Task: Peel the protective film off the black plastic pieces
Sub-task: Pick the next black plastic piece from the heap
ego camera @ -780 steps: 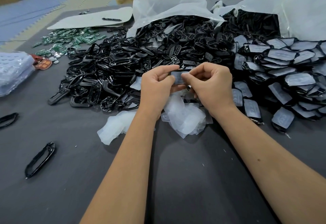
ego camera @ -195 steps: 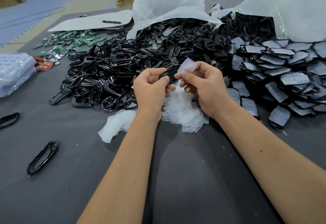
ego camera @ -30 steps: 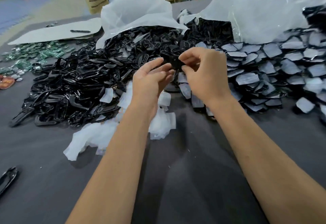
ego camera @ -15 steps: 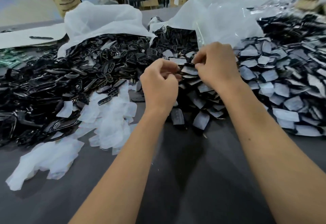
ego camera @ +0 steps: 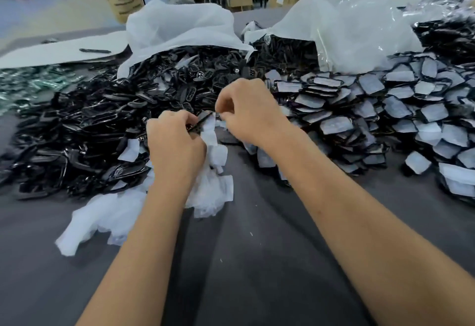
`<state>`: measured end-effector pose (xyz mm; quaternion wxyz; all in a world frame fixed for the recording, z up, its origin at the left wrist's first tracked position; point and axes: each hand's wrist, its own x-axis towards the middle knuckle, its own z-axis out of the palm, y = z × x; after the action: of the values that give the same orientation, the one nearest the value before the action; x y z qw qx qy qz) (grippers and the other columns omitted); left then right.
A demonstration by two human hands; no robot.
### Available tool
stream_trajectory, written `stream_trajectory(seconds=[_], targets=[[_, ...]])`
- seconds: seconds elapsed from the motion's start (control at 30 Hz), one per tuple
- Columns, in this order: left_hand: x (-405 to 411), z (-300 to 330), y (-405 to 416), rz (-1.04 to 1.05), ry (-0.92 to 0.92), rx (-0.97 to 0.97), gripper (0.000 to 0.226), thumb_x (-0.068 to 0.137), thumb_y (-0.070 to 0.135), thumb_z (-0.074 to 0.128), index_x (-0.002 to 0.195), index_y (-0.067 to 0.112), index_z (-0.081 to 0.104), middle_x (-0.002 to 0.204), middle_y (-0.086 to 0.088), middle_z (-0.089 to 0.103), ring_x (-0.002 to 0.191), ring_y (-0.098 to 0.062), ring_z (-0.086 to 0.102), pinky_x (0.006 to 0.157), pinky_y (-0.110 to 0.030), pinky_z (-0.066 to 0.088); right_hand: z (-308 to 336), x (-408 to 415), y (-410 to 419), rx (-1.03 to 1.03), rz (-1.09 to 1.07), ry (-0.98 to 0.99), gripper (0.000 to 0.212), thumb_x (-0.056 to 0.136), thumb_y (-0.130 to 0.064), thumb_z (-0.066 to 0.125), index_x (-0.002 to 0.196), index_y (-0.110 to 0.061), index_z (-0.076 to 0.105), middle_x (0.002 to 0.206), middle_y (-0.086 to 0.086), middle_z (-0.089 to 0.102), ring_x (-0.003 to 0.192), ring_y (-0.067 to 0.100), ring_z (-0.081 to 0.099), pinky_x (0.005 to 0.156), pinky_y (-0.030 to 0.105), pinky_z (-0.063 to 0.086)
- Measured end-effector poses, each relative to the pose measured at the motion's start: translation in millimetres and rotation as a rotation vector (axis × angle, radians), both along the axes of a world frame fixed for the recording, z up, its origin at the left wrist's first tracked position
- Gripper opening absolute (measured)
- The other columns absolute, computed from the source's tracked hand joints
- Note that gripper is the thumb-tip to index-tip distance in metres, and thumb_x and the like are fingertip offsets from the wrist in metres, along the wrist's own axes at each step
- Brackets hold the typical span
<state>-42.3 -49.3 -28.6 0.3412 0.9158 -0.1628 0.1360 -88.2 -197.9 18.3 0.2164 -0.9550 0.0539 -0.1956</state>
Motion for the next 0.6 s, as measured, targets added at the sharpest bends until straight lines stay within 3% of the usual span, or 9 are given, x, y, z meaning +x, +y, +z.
stream_trajectory(seconds=[0.07,0.13,0.23,0.4,0.6], targets=[[9,-7,11,0.020,0.030,0.092,0.039,0.088,0.005,0.058,0.124,0.011,0.073,0.125,-0.016,0.068,0.120,-0.040,0.055,0.104,-0.043,0.043,-12,13,11,-0.149,0.006,0.068,0.036,0.090,0.003,0.057,0.115,-0.017,0.074,0.111,0.005,0.071,0.108,0.024,0.062,0.087,0.031,0.052],[11,-12,15,-0.005,0.044,0.067,0.037,0.092,0.009,0.060,0.127,0.009,0.072,0.128,-0.016,0.068,0.122,-0.039,0.056,0.107,-0.045,0.042,-23,23,17,-0.269,0.003,0.131,0.037,0.094,0.001,0.055,0.124,-0.016,0.066,0.121,0.008,0.061,0.119,0.028,0.052,0.093,0.030,0.046],[14,-17,17,-0.003,0.021,0.033,0.031,0.092,0.010,0.063,0.120,0.011,0.076,0.125,-0.012,0.070,0.121,-0.037,0.057,0.106,-0.045,0.044,-32,32,23,-0.265,-0.046,0.187,0.037,0.094,0.002,0.056,0.128,-0.012,0.063,0.131,0.014,0.051,0.123,0.032,0.048,0.099,0.042,0.051],[15,-20,20,0.044,0.021,-0.058,0.016,0.091,0.013,0.068,0.103,0.014,0.079,0.111,-0.007,0.072,0.117,-0.032,0.055,0.094,-0.037,0.046,-33,33,27,-0.153,-0.107,0.132,0.032,0.089,0.009,0.055,0.115,-0.007,0.067,0.125,0.015,0.052,0.108,0.034,0.057,0.087,0.038,0.051],[15,-16,21,0.086,0.003,-0.171,0.015,0.095,0.023,0.066,0.096,0.013,0.076,0.101,-0.005,0.072,0.108,-0.029,0.061,0.094,-0.038,0.047,-38,27,33,-0.178,-0.292,0.099,0.026,0.091,0.003,0.061,0.114,-0.010,0.065,0.126,0.016,0.051,0.123,0.034,0.044,0.078,0.032,0.039]])
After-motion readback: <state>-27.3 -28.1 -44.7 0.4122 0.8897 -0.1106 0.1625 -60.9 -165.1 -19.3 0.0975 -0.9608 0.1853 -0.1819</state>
